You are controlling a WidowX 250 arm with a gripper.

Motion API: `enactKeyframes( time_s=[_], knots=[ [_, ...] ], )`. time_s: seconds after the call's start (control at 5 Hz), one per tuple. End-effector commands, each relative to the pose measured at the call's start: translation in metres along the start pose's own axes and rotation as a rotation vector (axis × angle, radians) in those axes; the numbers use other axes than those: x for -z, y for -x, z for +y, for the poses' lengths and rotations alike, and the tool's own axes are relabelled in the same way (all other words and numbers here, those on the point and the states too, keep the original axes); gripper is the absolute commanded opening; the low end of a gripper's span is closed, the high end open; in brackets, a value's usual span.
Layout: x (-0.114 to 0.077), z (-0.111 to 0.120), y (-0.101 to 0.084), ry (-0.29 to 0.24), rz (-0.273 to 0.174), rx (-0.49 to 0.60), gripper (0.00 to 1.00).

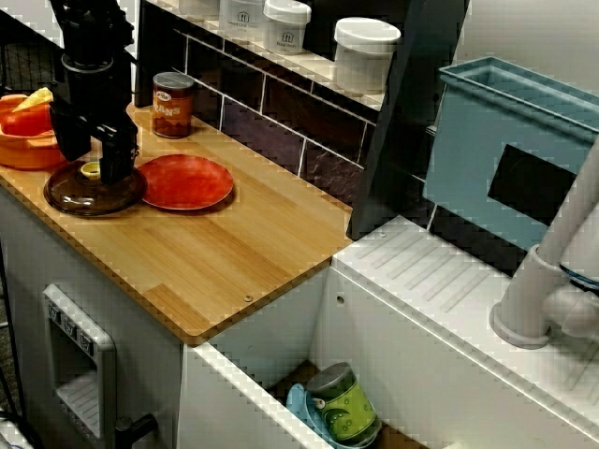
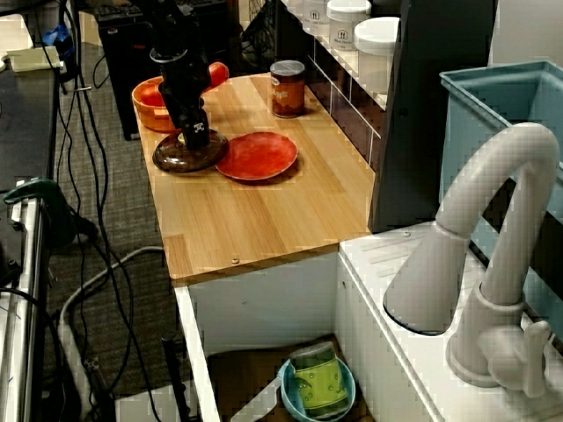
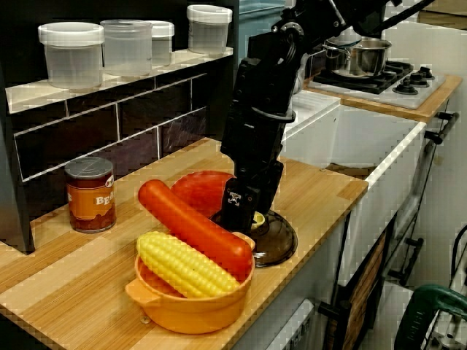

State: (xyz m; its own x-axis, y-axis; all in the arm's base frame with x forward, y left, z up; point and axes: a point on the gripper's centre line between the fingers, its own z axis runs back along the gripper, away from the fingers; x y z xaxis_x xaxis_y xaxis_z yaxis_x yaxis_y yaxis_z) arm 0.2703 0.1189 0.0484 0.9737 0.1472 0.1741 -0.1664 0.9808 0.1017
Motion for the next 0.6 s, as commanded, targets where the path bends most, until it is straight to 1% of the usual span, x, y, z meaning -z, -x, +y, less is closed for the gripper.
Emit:
enactKeyframes(
  time_s=[0.0,0.2,0.4],
  knots=[
    [-0.0035,0.0019,-0.0135,0.006,-0.022,-0.001,0.0],
    [-0.0078,0.0054,-0.0144,0.013,-0.033,-0.006,0.0],
    [-0.0106,0.008,-0.0159,0.019,-0.027,-0.006,0.0]
  ],
)
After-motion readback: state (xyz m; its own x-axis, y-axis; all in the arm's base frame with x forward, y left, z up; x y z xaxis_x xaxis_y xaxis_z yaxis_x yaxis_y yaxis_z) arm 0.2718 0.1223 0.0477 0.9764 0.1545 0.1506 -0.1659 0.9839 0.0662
